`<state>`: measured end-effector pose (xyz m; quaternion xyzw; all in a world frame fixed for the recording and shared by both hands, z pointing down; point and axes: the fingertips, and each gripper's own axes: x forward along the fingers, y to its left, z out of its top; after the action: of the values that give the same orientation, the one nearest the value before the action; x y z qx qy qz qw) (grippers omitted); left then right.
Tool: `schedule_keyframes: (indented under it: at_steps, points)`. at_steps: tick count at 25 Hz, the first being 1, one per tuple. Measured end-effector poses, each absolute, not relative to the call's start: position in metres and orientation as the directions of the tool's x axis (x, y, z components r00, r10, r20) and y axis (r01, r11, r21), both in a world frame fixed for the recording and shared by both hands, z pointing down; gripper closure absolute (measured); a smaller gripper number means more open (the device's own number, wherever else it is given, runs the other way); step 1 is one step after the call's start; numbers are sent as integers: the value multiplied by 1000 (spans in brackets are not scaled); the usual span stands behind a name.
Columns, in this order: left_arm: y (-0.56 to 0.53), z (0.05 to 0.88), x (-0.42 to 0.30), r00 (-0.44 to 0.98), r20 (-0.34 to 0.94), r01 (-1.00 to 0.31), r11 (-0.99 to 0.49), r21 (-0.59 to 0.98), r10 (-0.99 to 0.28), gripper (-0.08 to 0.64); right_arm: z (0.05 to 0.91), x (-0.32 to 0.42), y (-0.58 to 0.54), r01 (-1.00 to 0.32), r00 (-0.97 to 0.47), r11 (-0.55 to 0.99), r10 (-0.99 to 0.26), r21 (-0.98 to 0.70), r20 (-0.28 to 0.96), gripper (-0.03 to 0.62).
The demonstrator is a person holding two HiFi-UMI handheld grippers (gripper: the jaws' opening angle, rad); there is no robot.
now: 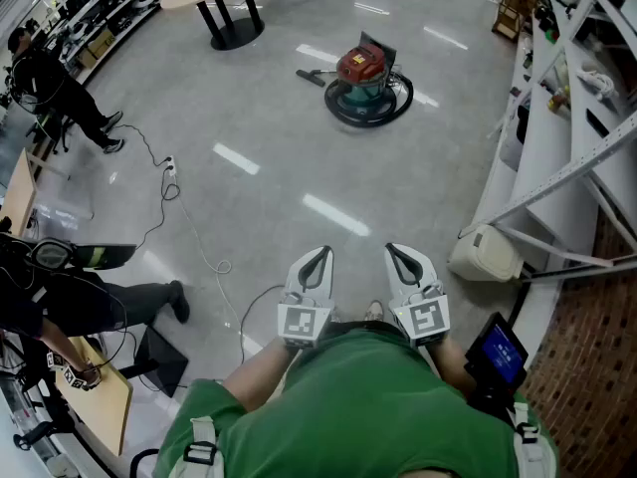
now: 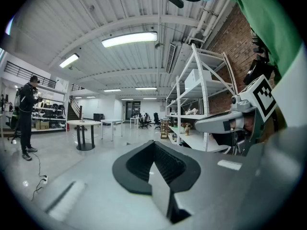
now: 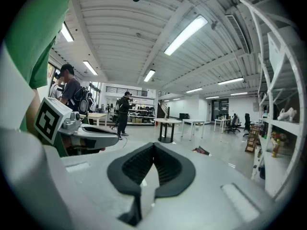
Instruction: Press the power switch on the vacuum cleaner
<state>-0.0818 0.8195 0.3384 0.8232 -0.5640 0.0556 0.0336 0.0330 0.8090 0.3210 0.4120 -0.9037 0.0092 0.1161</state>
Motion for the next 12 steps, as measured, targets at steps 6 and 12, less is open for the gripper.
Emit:
schedule_keyframes:
  at_steps: [6, 12]
  points:
    - [819, 339, -79, 357, 124, -933, -359, 6, -926, 554, 322, 34, 808, -748, -632, 659, -744, 77, 218, 589]
    - [817, 338, -80, 357, 122, -933, -359, 7, -926, 554, 325, 35, 805, -754, -626, 652, -748, 76, 220, 589]
